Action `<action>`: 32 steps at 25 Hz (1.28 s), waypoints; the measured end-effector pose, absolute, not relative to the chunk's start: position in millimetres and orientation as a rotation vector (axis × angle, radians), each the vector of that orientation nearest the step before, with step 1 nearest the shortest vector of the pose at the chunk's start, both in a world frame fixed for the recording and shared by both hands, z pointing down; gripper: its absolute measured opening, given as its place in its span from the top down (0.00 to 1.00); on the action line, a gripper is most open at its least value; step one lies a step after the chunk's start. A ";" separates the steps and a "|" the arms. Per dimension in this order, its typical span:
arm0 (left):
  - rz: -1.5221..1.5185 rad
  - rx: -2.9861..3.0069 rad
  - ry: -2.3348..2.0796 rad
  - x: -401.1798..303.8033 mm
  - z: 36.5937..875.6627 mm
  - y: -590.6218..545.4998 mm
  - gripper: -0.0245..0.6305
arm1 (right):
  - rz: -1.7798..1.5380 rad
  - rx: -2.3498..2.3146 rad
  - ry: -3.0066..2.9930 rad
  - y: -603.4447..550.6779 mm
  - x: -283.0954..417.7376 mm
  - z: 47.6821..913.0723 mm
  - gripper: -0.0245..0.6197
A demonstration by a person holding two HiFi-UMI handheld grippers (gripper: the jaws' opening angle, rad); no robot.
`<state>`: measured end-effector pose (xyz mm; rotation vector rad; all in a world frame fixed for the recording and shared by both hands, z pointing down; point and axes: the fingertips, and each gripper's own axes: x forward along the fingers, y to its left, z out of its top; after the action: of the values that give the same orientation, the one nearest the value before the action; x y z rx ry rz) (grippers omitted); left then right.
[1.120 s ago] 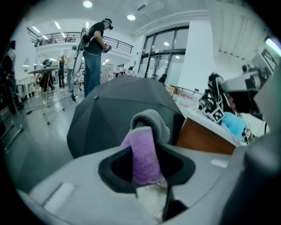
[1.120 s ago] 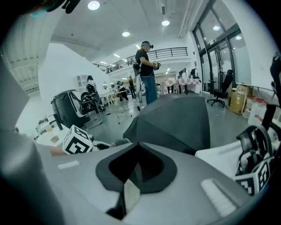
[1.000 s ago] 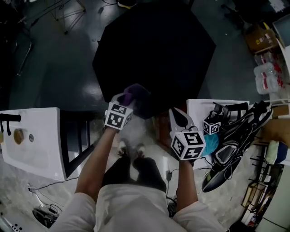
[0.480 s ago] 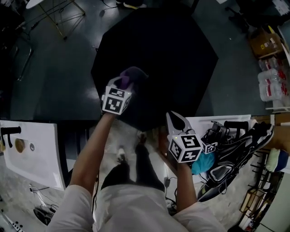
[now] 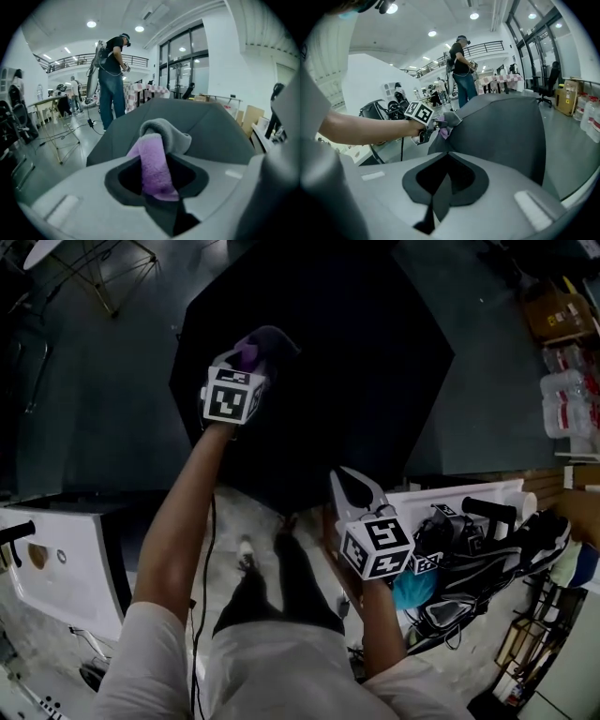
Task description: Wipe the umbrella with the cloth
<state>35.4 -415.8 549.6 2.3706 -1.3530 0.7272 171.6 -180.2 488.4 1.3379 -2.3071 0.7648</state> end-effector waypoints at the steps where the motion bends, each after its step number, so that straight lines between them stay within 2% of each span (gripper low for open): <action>1: 0.725 2.373 -1.343 39.3 551.1 -417.2 0.76 | 0.770 1.340 -2.304 -183.0 173.3 490.6 0.95; 14: 0.722 2.451 -1.228 71.4 559.6 -365.3 0.76 | 0.756 1.395 -2.263 -172.2 184.0 492.5 0.95; 32: 0.883 2.564 -0.960 103.4 608.7 -239.9 0.76 | 0.800 1.570 -2.134 -58.2 165.0 515.0 0.95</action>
<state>103.4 -239.9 608.7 2.5641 -0.9598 0.8827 165.0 -58.2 515.0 1.5697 -2.1341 0.7999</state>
